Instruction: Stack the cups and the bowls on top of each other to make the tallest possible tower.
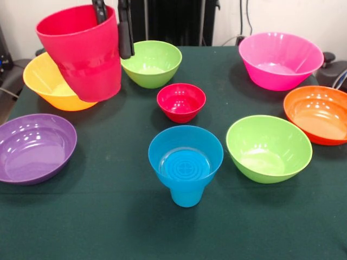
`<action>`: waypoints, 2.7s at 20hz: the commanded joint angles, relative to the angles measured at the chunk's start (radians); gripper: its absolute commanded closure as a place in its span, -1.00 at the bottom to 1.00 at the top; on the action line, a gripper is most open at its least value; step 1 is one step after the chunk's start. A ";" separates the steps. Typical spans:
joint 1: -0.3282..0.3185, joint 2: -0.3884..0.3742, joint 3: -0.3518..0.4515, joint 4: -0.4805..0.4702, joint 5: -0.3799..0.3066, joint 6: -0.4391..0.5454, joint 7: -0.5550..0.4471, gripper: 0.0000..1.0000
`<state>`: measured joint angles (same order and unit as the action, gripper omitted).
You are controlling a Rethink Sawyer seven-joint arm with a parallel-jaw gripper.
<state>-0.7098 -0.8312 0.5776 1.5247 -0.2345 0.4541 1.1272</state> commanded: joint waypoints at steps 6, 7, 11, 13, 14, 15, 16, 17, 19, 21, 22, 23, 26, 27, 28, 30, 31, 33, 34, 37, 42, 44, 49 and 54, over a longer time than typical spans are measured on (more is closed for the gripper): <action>0.129 0.074 -0.157 0.095 -0.021 -0.068 0.303 1.00; 0.133 0.076 -0.159 0.096 -0.021 -0.073 0.308 1.00; 0.165 0.081 -0.185 0.100 -0.028 -0.106 0.355 1.00; 0.181 0.080 -0.199 0.103 -0.029 -0.109 0.374 1.00; 0.191 0.077 -0.208 0.103 -0.028 -0.107 0.386 1.00; 0.197 0.076 -0.213 0.102 -0.028 -0.107 0.392 1.00; 0.210 0.075 -0.224 0.100 -0.027 -0.102 0.403 1.00; 0.217 0.075 -0.230 0.099 -0.026 -0.101 0.409 1.00; 0.235 0.073 -0.247 0.098 -0.025 -0.100 0.428 1.00; 0.252 0.071 -0.264 0.094 -0.024 -0.094 0.446 1.00; 0.265 0.069 -0.276 0.094 -0.026 -0.097 0.460 1.00; 0.273 0.069 -0.283 0.092 -0.027 -0.096 0.468 1.00; 0.313 0.069 -0.320 0.078 -0.030 -0.095 0.503 1.00; 0.321 0.070 -0.328 0.076 -0.030 -0.095 0.511 1.00; 0.335 0.074 -0.341 0.069 -0.032 -0.097 0.522 1.00; 0.351 0.080 -0.356 0.064 -0.032 -0.099 0.536 1.00; 0.359 0.084 -0.364 0.062 -0.031 -0.101 0.545 1.00; 0.377 0.093 -0.381 0.056 -0.034 -0.112 0.561 1.00; 0.393 0.099 -0.398 0.048 -0.035 -0.115 0.576 1.00; 0.416 0.112 -0.418 0.038 -0.033 -0.120 0.595 1.00; 0.441 0.125 -0.432 -0.002 -0.023 -0.084 0.601 1.00; 0.445 0.136 -0.432 -0.038 -0.014 -0.049 0.592 1.00; 0.472 0.176 -0.445 -0.115 0.004 0.002 0.593 1.00; 0.490 0.201 -0.453 -0.156 0.019 0.023 0.591 1.00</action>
<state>-0.2520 -0.6969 0.1270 1.4486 -0.2341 0.3675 1.5889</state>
